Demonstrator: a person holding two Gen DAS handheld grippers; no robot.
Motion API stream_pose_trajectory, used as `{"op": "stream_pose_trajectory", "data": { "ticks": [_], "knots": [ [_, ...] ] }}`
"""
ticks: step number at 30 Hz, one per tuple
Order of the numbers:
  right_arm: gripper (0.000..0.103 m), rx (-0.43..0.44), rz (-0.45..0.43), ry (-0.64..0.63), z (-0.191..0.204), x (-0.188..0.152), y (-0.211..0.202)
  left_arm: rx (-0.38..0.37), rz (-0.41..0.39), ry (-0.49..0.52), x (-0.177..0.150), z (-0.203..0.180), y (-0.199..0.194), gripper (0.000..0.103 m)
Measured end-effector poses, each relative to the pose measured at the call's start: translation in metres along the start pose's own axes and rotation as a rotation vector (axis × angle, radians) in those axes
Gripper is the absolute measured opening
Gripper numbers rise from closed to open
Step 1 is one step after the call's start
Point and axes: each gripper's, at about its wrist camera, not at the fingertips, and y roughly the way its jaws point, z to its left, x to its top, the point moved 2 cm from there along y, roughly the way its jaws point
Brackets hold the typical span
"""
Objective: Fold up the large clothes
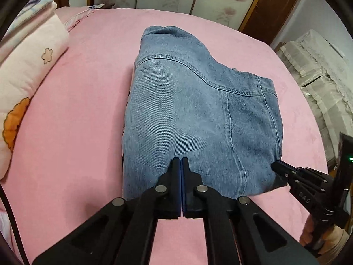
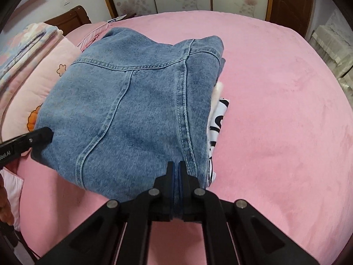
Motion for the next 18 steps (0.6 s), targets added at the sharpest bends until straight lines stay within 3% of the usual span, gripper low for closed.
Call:
{"op": "stream_pose_trajectory", "data": {
  "ticks": [2, 7, 10, 12, 18],
  "knots": [
    [0.002, 0.014, 0.009, 0.009, -0.003, -0.005, -0.011, 0.012, -0.004, 0.007, -0.005, -0.007, -0.01, 0.003],
    [0.006, 0.042, -0.012, 0.005, -0.011, -0.024, -0.058, 0.05, -0.03, 0.013, -0.026, -0.031, -0.052, 0.047],
    [0.006, 0.05, -0.035, 0.004, -0.017, -0.039, -0.093, 0.024, -0.079, 0.001, -0.045, -0.049, -0.089, 0.061],
    [0.006, 0.046, -0.048, 0.002, -0.022, -0.052, -0.117, 0.01, -0.092, -0.012, -0.057, -0.06, -0.111, 0.066],
    [0.006, 0.076, -0.054, 0.02, -0.041, -0.096, -0.192, 0.041, -0.076, -0.065, -0.101, -0.097, -0.177, 0.067]
  ]
}}
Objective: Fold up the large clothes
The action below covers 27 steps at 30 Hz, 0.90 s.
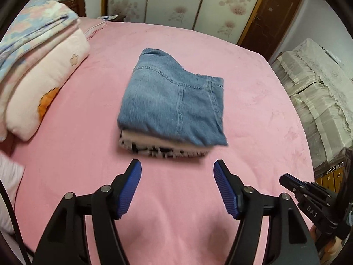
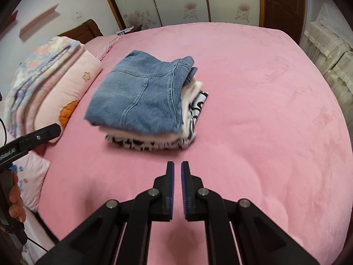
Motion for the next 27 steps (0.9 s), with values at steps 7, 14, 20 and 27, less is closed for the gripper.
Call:
{"op": "stream_pose_trajectory", "data": {
  "ticks": [7, 14, 20, 27],
  "knots": [
    [0.02, -0.006, -0.031, -0.067, -0.008, -0.051, -0.09, 0.014, -0.035, -0.001, -0.059, -0.039, -0.073, 0.068],
    [0.036, -0.035, -0.088, -0.079, -0.022, -0.099, -0.153, 0.073, -0.039, 0.006, -0.128, -0.085, -0.111, 0.078],
    [0.036, -0.081, -0.096, -0.031, -0.046, -0.134, -0.171, 0.105, -0.03, 0.028, -0.179, -0.122, -0.11, 0.082],
    [0.037, -0.122, -0.082, -0.01, -0.062, -0.169, -0.177, 0.124, -0.04, 0.089, -0.219, -0.164, -0.11, 0.082]
  ]
}}
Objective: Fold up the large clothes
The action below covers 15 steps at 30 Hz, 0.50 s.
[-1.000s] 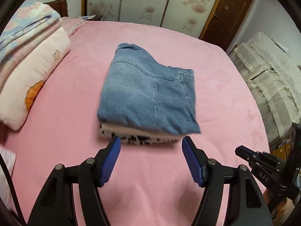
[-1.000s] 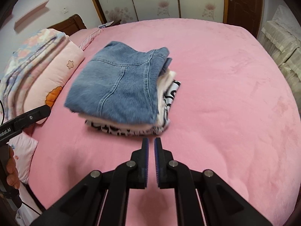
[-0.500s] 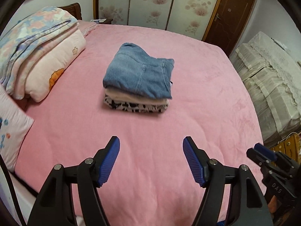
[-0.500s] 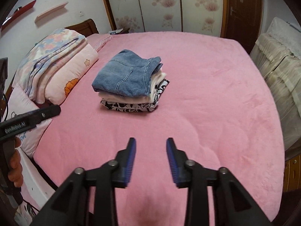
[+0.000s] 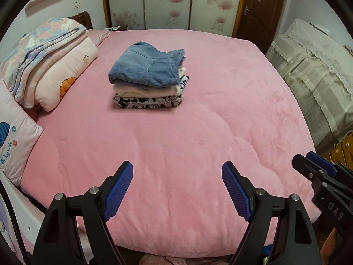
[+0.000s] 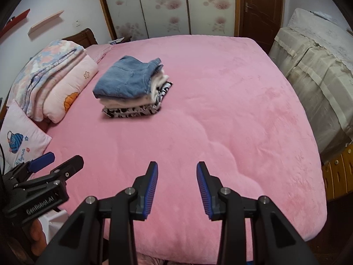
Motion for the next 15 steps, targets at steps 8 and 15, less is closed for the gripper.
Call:
{"op": "stream_pose_trajectory", "data": {
  "ticks": [8, 15],
  "knots": [
    [0.037, -0.007, 0.022, -0.015, -0.009, -0.016, 0.0, -0.034, 0.031, 0.04, -0.011, -0.03, 0.001, 0.082],
    [0.037, 0.016, 0.052, 0.03, -0.023, -0.018, 0.006, -0.041, 0.048, 0.076, -0.011, -0.046, 0.003, 0.082]
  ]
}}
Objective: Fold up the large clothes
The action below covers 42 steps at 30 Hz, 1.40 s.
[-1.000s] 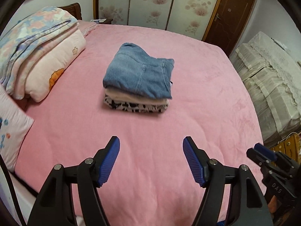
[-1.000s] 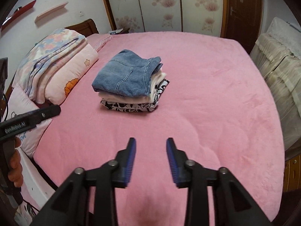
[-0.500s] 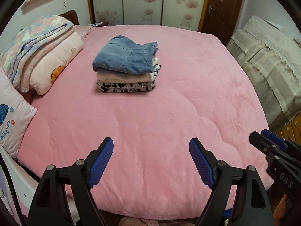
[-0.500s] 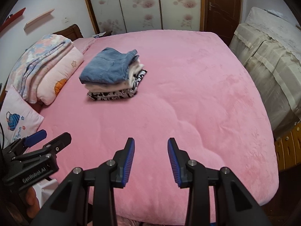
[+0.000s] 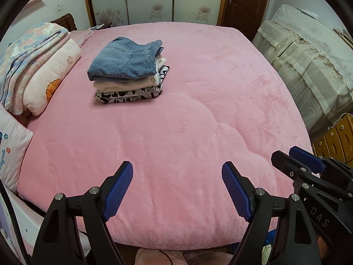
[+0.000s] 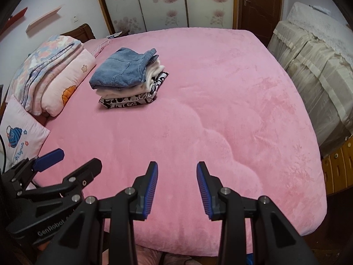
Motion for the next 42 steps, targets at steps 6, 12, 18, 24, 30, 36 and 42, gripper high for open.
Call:
{"op": "stream_pose_trajectory", "data": {
  "ticks": [6, 12, 18, 24, 30, 36, 42],
  "knots": [
    [0.037, 0.027, 0.021, 0.022, -0.007, 0.001, 0.005, -0.004, 0.008, 0.0, 0.005, -0.001, 0.002, 0.082],
    [0.037, 0.034, 0.026, 0.02, -0.01, 0.002, 0.007, -0.007, 0.012, 0.0, 0.008, -0.004, 0.006, 0.082],
    [0.037, 0.035, 0.024, 0.016, -0.01, 0.002, 0.008, -0.01, 0.034, -0.001, 0.01, -0.008, 0.014, 0.082],
    [0.037, 0.039, 0.03, 0.013, -0.012, 0.004, 0.009, -0.01, 0.051, 0.001, 0.01, -0.009, 0.019, 0.082],
    [0.037, 0.041, 0.034, 0.015, -0.013, 0.004, 0.01, -0.008, 0.058, 0.005, 0.011, -0.011, 0.02, 0.082],
    [0.037, 0.049, 0.041, 0.017, -0.018, 0.003, 0.013, -0.007, 0.059, 0.009, 0.011, -0.012, 0.02, 0.082],
    [0.037, 0.054, 0.043, 0.019, -0.021, 0.004, 0.015, -0.006, 0.059, 0.01, 0.011, -0.013, 0.02, 0.082]
  ]
}}
